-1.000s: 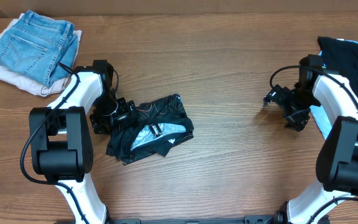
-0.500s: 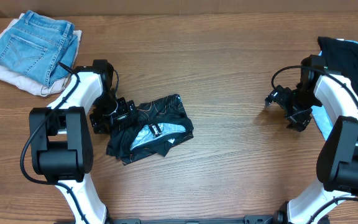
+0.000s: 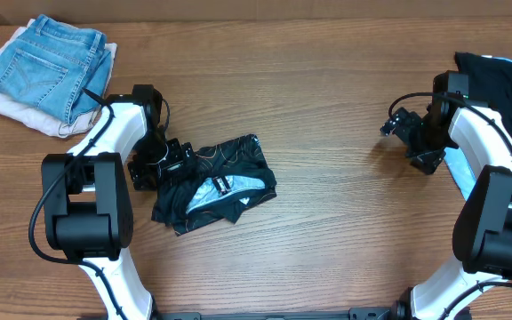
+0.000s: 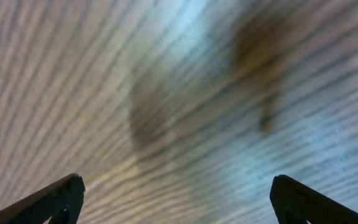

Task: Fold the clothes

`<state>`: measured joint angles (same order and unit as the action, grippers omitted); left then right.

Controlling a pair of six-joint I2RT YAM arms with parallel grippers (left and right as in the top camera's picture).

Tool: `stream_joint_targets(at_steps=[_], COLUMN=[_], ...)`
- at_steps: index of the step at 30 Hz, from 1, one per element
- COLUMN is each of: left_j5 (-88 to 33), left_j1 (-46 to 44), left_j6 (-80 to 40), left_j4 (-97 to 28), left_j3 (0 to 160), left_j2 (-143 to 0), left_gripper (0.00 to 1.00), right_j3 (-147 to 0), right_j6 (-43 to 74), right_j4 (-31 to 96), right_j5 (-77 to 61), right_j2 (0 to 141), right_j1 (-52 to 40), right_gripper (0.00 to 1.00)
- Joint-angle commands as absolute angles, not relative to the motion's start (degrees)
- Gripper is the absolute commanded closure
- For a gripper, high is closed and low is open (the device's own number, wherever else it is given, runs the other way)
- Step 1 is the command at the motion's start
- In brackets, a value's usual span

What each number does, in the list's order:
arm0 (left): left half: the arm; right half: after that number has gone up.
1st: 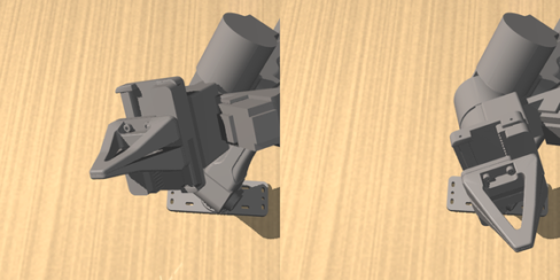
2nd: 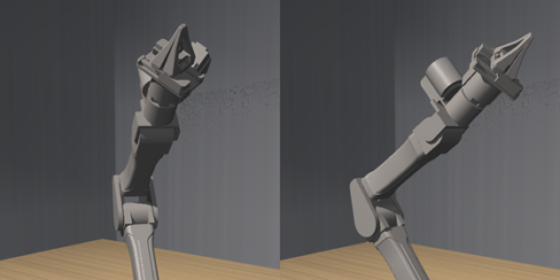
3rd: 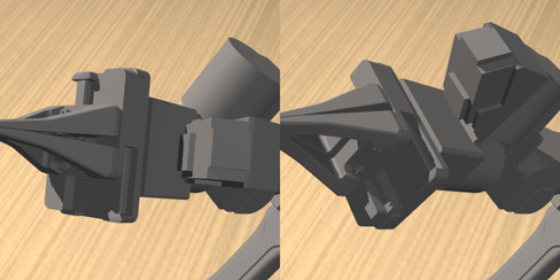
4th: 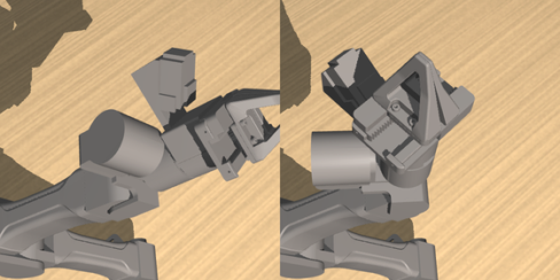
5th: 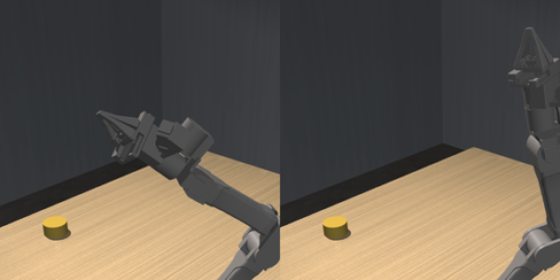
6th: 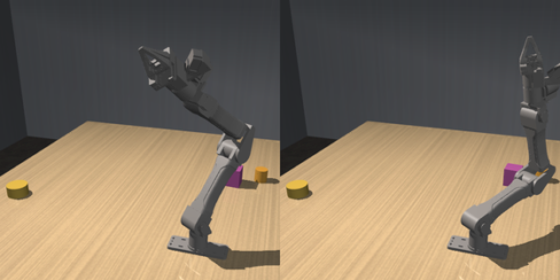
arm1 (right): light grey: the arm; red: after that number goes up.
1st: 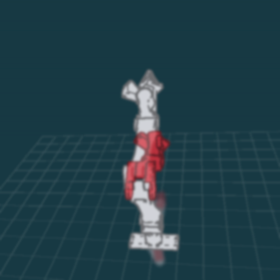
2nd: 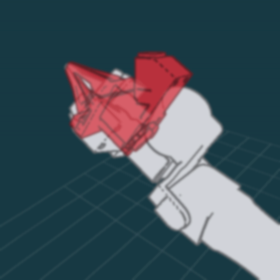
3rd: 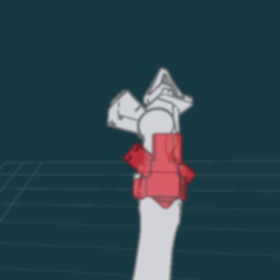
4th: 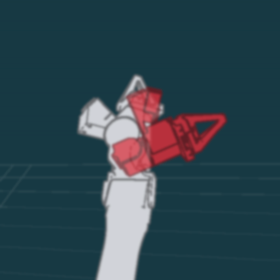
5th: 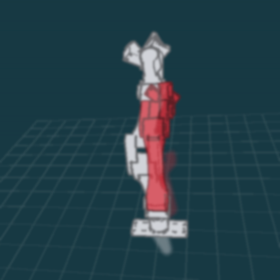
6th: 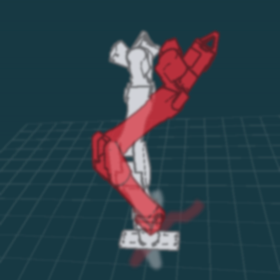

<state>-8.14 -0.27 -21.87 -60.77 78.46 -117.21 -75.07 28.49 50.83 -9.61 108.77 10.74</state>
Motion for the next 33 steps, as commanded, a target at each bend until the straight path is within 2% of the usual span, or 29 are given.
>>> stream_joint_targets(at_steps=[1,7,19,25,33], left_j5=[-6.4,-12.0,-12.1,-11.9,-9.5], left_j1=[0.0,0.0,0.0,0.0,-0.2], left_j6=[-21.8,-21.9,-21.8,-21.8,-21.4], left_j4=[-58.8,-57.7,-57.3,-58.5,-58.2], left_j3=[77.9,77.9,77.9,79.8,81.3], left_j2=[-117.3,-117.3,-117.3,-116.8,-107.9], left_gripper=[0.00,0.00,0.00,0.06,0.06], right_j3=[-74.7,-74.7,-74.7,-74.7,-74.7], right_j6=[28.3,28.3,28.3,28.3,28.3], right_j4=[49.9,49.5,49.5,49.5,49.5], right_j5=[-9.0,-9.0,-9.0,-9.0,-9.0], right_j2=[106.9,106.9,106.9,106.9,106.9], right_j1=[10.7,10.7,10.7,10.7,10.7], right_gripper=[0.00,0.00,0.00,0.00,0.00])
